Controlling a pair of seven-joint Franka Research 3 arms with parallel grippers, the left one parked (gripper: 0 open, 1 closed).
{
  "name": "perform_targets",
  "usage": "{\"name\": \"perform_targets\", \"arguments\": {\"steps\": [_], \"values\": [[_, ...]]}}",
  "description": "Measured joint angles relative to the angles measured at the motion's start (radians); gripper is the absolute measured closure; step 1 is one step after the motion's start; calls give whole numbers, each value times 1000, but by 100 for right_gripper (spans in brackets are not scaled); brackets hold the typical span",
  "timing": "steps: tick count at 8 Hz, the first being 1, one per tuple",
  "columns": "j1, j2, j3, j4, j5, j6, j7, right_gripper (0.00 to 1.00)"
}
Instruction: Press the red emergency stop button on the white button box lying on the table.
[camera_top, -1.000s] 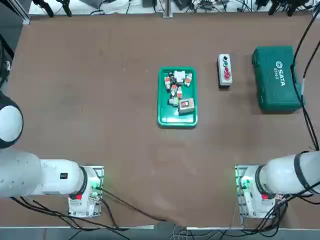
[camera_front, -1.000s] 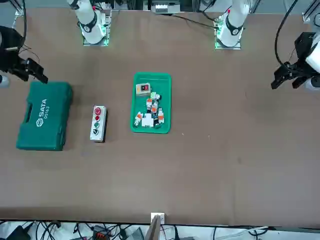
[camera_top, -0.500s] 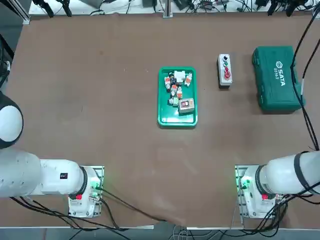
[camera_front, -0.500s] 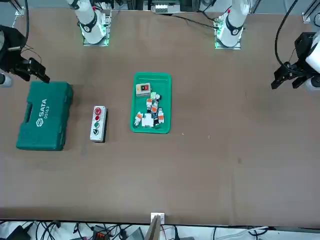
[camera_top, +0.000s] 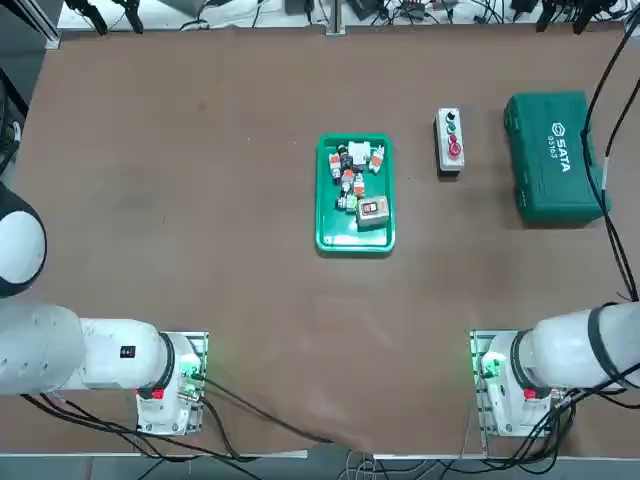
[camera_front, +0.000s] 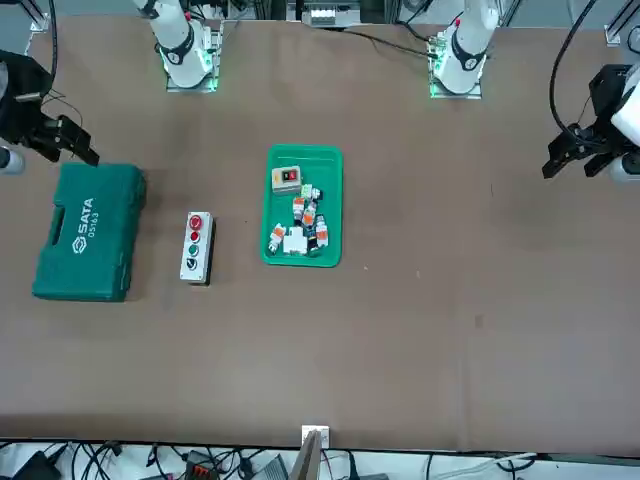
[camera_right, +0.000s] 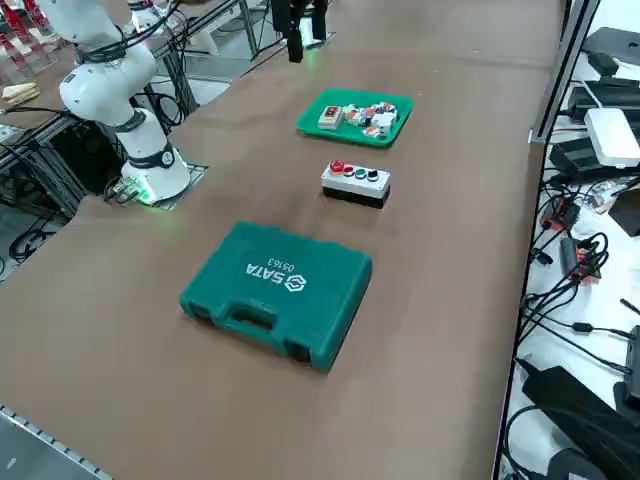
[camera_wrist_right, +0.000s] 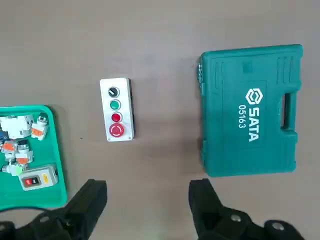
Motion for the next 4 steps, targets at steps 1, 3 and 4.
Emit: {"name": "perform_targets", "arguments": {"steps": [1,3,4], "values": [[1,0,0,0,0,-8,0,0],[1,0,1,0,0,-12,3,0],[1,0,1,0,0,-14,13,0]]}}
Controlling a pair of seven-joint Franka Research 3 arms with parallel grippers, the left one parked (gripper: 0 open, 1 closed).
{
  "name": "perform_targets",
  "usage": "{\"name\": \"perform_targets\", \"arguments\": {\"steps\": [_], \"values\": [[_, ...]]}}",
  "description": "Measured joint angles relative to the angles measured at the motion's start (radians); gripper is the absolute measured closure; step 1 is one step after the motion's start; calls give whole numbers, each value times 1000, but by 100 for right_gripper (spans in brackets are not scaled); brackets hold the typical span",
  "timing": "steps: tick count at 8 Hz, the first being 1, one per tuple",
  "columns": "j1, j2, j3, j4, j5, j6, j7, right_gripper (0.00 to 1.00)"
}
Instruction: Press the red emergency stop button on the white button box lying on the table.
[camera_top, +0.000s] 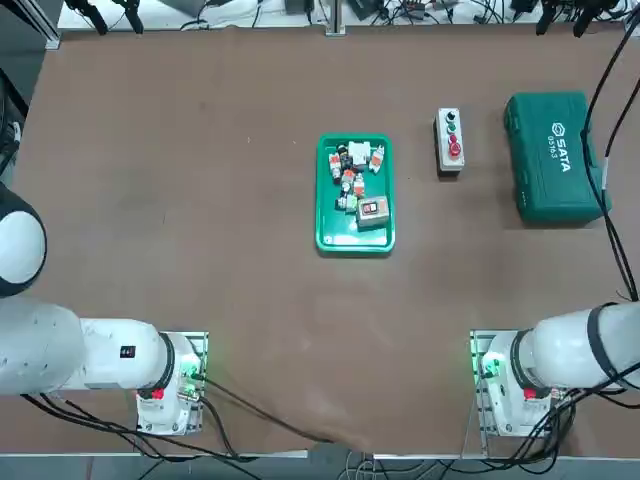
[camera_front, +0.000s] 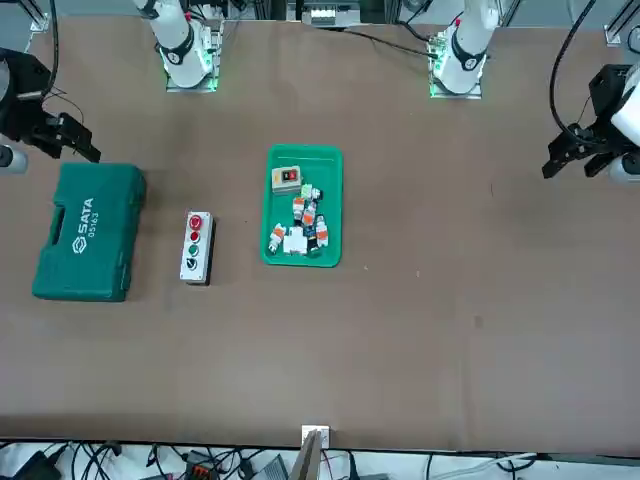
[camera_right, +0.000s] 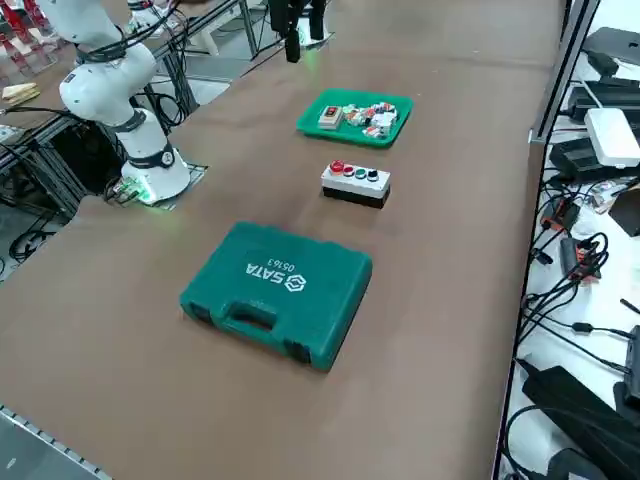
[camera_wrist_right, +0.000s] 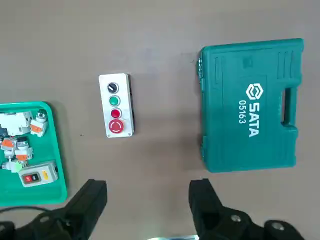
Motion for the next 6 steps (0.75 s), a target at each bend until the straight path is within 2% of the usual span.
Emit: {"name": "perform_targets", "arguments": {"steps": [4,6], "values": [[0,1,0,0,0,-4,29,0],[0,9,0,-2,0,-6,29,11]]}}
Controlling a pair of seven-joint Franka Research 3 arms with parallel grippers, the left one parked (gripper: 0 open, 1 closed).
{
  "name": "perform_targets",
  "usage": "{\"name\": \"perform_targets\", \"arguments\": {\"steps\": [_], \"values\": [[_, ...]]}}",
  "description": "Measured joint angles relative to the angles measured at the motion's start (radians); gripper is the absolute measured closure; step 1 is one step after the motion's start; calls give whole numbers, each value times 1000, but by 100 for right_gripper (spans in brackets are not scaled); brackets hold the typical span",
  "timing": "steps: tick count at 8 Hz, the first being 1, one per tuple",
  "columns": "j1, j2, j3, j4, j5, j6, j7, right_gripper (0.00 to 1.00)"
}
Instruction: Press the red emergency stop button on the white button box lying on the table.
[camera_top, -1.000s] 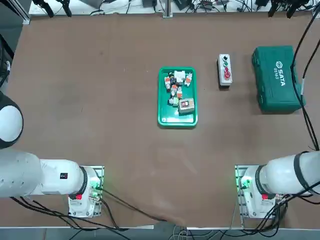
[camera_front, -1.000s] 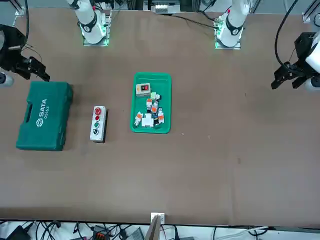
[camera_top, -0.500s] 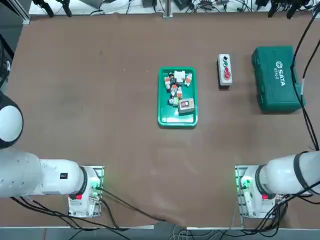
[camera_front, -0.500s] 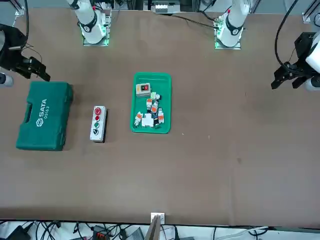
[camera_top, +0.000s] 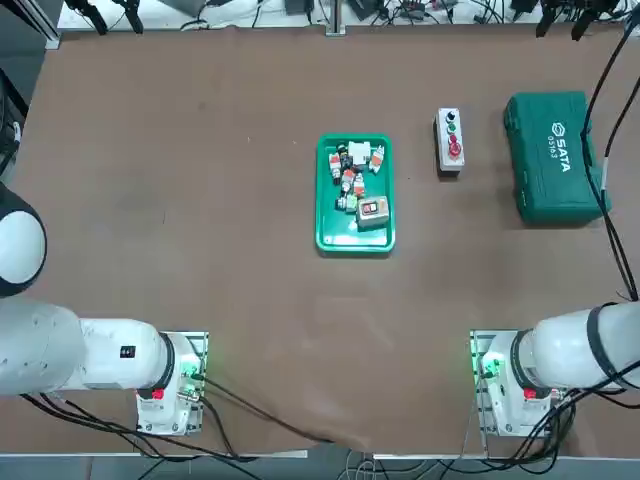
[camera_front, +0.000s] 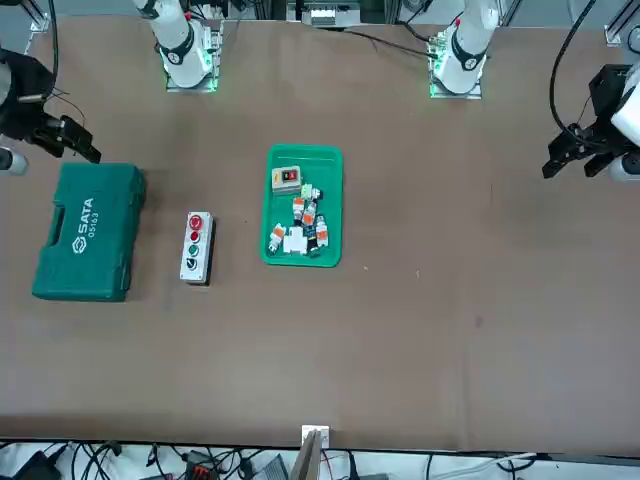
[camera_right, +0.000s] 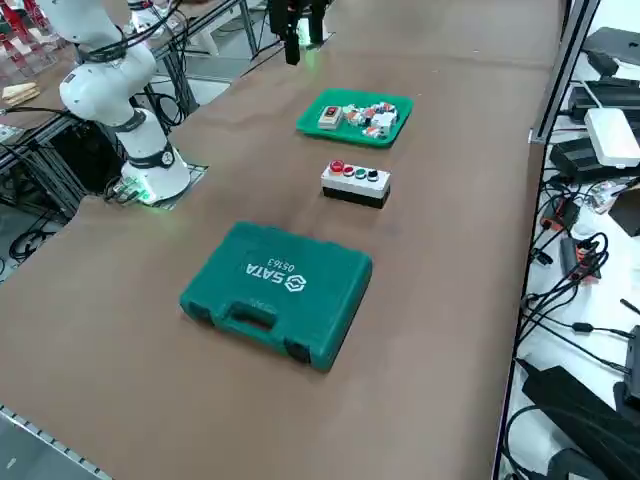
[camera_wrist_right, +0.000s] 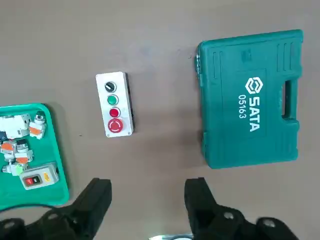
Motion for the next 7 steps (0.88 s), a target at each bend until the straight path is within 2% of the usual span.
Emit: {"name": "perform_targets", "arguments": {"steps": [1,3,5,7], "values": [[0,5,0,0,0,0,-2,19],[5,9,1,0,1,-2,-11,63],[22,14,3,0,2,-4,-10,98],[24,27,3,-1,2,-13,-10,99]]}}
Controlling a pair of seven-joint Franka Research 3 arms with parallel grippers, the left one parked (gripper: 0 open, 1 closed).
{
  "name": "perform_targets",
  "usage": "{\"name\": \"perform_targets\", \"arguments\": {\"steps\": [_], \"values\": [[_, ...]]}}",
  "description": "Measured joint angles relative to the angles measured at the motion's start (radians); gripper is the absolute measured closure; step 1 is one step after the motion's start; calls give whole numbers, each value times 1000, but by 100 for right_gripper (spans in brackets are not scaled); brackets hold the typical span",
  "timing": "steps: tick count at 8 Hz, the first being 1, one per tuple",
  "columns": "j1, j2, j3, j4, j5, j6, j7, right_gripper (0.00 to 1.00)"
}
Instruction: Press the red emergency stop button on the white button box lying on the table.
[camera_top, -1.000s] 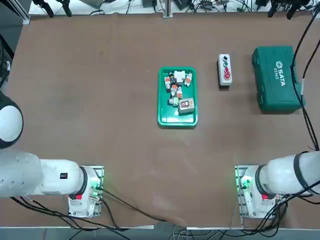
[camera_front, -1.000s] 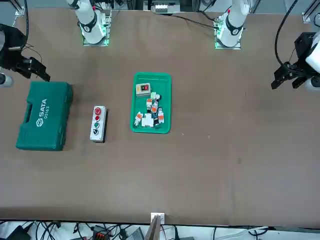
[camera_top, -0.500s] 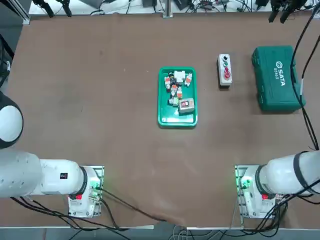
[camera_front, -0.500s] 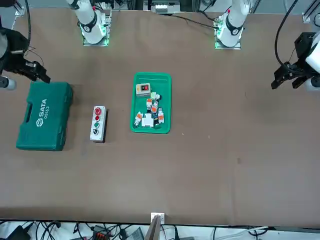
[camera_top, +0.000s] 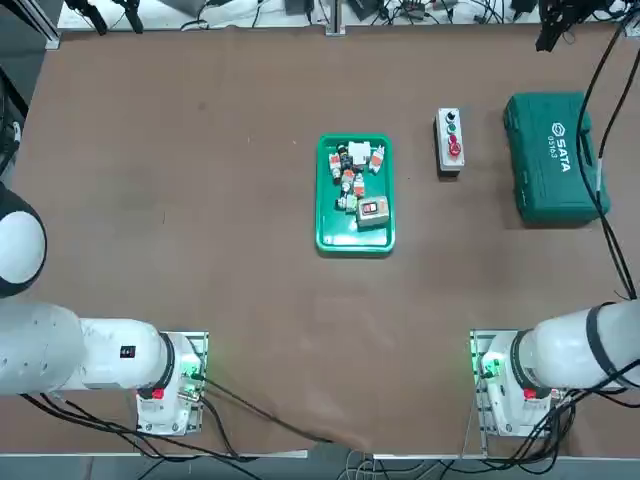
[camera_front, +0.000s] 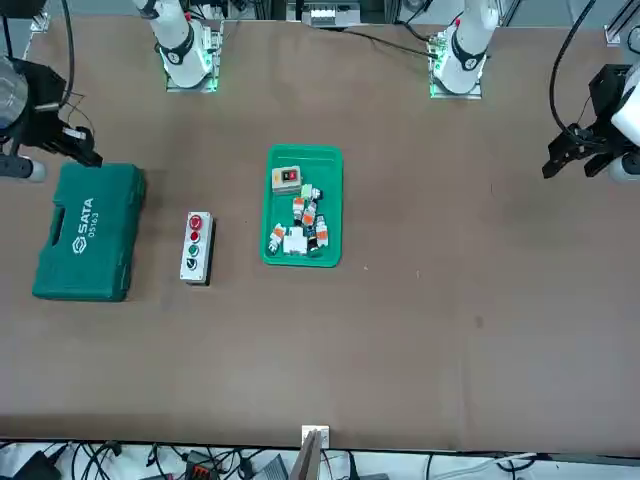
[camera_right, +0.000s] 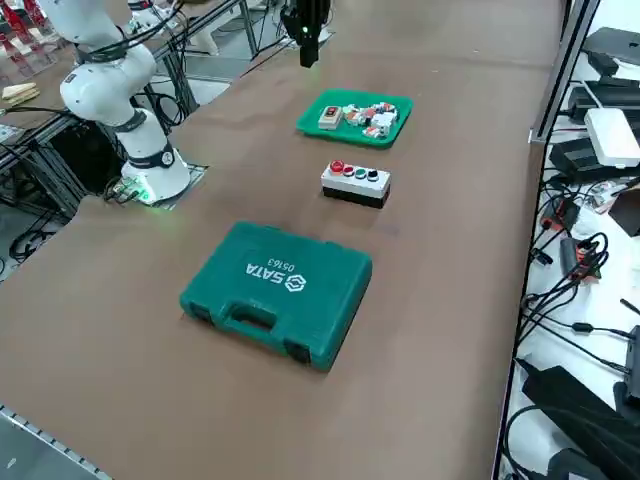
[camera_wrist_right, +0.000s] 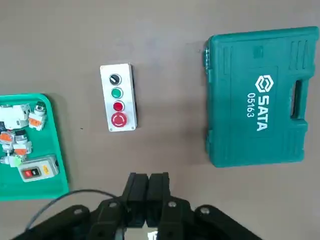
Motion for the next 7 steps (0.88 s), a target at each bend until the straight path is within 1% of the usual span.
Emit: {"name": "perform_targets", "arguments": {"steps": [2,3,4,5,6,7], "values": [[5,15,1,-7,0,-11,0,99],[34,19,2,-32,2,-7,2,99],[85,24,4,-81,2,35,30,99],[128,30,5,-145,1,116,56,99],[153,37,6,-220,1,217,69,99],[159,44,6,-298,1,323,72,99]]}}
